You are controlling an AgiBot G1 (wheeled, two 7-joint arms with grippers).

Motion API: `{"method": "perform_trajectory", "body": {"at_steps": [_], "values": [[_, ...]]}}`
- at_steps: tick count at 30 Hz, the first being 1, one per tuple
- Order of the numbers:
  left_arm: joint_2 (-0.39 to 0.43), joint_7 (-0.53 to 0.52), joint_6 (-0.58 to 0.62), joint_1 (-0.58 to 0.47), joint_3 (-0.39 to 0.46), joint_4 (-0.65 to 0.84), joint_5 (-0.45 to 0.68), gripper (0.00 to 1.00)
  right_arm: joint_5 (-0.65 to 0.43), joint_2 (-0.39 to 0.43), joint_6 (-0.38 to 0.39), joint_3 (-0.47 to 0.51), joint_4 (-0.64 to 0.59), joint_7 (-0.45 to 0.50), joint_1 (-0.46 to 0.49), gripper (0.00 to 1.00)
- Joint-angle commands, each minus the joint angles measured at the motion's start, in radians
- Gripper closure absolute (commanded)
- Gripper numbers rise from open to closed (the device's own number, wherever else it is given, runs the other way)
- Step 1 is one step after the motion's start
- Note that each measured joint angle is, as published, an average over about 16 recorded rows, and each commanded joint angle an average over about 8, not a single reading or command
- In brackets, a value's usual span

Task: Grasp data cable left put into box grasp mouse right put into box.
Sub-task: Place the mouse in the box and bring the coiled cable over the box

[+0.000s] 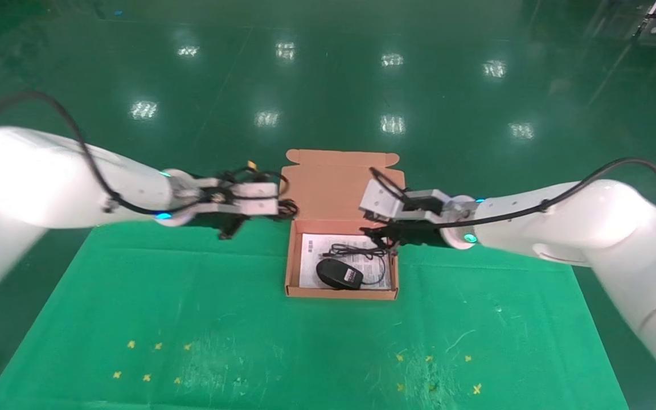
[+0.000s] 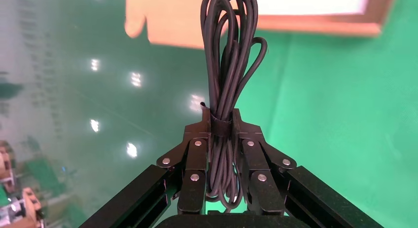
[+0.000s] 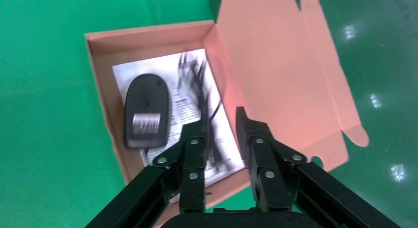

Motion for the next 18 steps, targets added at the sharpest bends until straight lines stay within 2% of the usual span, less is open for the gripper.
{"method": "perform_trajectory", "body": {"at_steps": [1, 9, 14, 18], "values": [[0.030, 0.040, -0.047, 0.012, -0.007, 0.057, -0.033, 1.00, 0.008, 0.016, -0.003, 0.005, 0.009, -0.003, 0.000, 0.00], [0.161, 0.266, -0.191, 0.066, -0.022, 0.280, -0.173, 1.00, 0.027, 0.140, -0.002, 0.033, 0.062, -0.014, 0.005, 0.00], [0.184, 0.390, -0.251, 0.093, -0.012, 0.310, -0.297, 1.00, 0.028, 0.226, -0.005, 0.043, 0.111, -0.007, 0.006, 0.00], [0.188, 0.451, -0.284, 0.105, 0.022, 0.304, -0.381, 1.00, 0.024, 0.286, -0.020, 0.046, 0.161, 0.013, 0.009, 0.00]]}}
